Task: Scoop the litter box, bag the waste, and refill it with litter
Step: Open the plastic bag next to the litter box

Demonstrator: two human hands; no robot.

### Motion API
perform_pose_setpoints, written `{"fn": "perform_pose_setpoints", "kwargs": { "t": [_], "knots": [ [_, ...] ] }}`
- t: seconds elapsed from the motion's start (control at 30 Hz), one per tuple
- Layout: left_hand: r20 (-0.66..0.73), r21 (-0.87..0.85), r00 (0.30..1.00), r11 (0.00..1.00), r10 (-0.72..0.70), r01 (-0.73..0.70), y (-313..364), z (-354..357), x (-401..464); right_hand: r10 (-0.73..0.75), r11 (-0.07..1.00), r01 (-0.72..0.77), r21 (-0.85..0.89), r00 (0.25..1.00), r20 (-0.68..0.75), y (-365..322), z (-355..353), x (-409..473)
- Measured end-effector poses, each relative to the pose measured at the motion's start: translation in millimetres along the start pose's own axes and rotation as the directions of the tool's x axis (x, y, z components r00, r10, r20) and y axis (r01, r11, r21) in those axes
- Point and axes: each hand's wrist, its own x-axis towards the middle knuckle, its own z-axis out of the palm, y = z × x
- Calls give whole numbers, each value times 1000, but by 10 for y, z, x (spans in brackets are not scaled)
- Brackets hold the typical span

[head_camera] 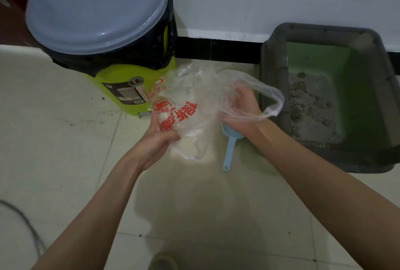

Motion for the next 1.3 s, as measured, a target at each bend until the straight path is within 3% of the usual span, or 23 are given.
{"fn": "perform_pose_setpoints", "kwargs": {
  "t": [0.07, 0.1, 0.17, 0.23, 0.33, 0.43, 0.5, 0.57, 0.67, 0.73, 0.77, 0.8, 0.87, 0.93, 0.97, 1.03, 1.1, 1.2, 1.3],
  "knots": [
    [-159, 238, 981, 969, 110, -70, -56, 66, -2, 5, 996, 2, -91, 997, 71, -20, -23, -5],
    [-222, 308, 959, 946, 175, -101, -81, 63, 8, -3, 978, 7, -210, 1000, 19, -20, -57, 18],
    [-316, 314, 921, 941, 229, -126, -97, 21, 41, -46, 943, 49, -330, 999, 19, -29, -138, 75],
    [-376, 87, 913, 987, 161, -139, -51, -20, 40, -65, 934, 50, -353, 997, -32, -57, -170, 64],
    [-338, -265, 940, 953, 48, -144, 63, -89, 2, -85, 956, 26, -291, 978, -190, -44, -208, 64],
    [-316, -404, 943, 914, -106, -33, 120, -149, -14, -114, 957, 77, -279, 986, -119, -23, -171, 79],
    [-349, -493, 913, 870, -212, 14, 110, -192, 4, -214, 802, 188, -566, 977, 22, 5, -145, 14],
    [-333, -603, 897, 797, -291, 35, 87, -279, 21, -287, 515, 319, -796, 939, 190, 26, -145, -76],
    [-306, -728, 878, 685, -368, 34, 42, -412, 50, -265, 254, 400, -881, 904, 334, 80, -193, -90],
    [-310, -740, 872, 672, -380, 30, 23, -429, 54, -278, 114, 367, -923, 904, 325, 88, -215, -62],
    [-296, -717, 881, 695, -369, 50, 12, -424, 59, -305, 93, 340, -936, 905, 298, 81, -212, -51],
    [-286, -684, 889, 726, -358, 72, 31, -386, 38, -340, 152, 312, -938, 907, 247, 86, -199, -38],
    [-265, -583, 902, 801, -342, 133, 61, -364, -6, -354, 498, 219, -839, 935, 34, 63, -177, 2],
    [-197, -471, 903, 845, -381, 254, 112, -320, -72, -179, 858, 72, -508, 970, -165, -28, -160, 47],
    [-165, -454, 905, 845, -391, 283, 122, -302, -106, -46, 950, -17, -312, 980, -192, -79, -174, 63],
    [-108, -474, 913, 827, -394, 301, 94, -352, -145, 187, 981, -193, -30, 974, -129, -161, -236, 55],
    [-73, -567, 944, 792, -321, 225, 46, -416, -160, 282, 957, -277, 84, 958, -56, -177, -287, 36],
    [-160, -707, 970, 707, -183, 17, -20, -495, -159, 286, 947, -280, 156, 958, -23, -164, -295, 4],
    [-230, -713, 962, 698, -147, -64, 3, -397, -196, 254, 934, -236, 268, 966, -34, -181, -268, 8]
  ]
}}
